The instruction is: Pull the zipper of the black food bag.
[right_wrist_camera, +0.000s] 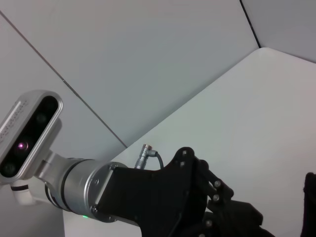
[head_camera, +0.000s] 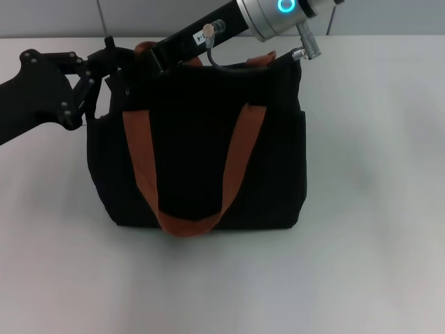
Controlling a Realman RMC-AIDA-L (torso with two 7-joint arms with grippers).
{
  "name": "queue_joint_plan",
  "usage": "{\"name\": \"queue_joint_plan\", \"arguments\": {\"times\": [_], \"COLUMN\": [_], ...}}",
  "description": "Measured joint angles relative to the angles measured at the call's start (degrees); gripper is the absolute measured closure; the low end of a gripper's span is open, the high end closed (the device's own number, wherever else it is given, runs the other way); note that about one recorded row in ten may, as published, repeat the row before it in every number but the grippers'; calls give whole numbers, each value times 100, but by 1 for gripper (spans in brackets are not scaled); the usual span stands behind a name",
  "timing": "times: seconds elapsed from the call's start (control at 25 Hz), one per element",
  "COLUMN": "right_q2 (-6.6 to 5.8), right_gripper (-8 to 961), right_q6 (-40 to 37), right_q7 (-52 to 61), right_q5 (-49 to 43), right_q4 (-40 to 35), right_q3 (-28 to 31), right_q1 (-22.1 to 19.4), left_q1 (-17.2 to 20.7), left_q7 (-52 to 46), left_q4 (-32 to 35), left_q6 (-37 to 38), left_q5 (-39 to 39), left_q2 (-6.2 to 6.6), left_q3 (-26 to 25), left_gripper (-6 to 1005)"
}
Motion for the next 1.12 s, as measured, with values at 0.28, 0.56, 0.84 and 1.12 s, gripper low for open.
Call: {"name": "queue_joint_plan", "arguments": {"times": [0.28,0.56,0.84,1.12], "right_q2": [4,4,4,4], "right_gripper": [657,670,683,678], "right_q6": [2,3,79,140], "right_q7": [0,0,-40,-53], "right_q5": [53,61,61,62], "right_q4": [9,8,7,7], "right_q3": [-17,-20,-20,-156], "right_q1": [15,-20,-39,-25], "left_q1": [-51,34,99,88], "left_q7": [-4,-5,-5,-5], "left_q4": [0,1,9,9], "left_q6": [-10,23,145,136], "left_q5": [5,-18,-25,-30], "left_q2": [-15,9,27,11], "left_q3": [0,-5,-7,-20], "left_gripper": [965,963,961,959]}}
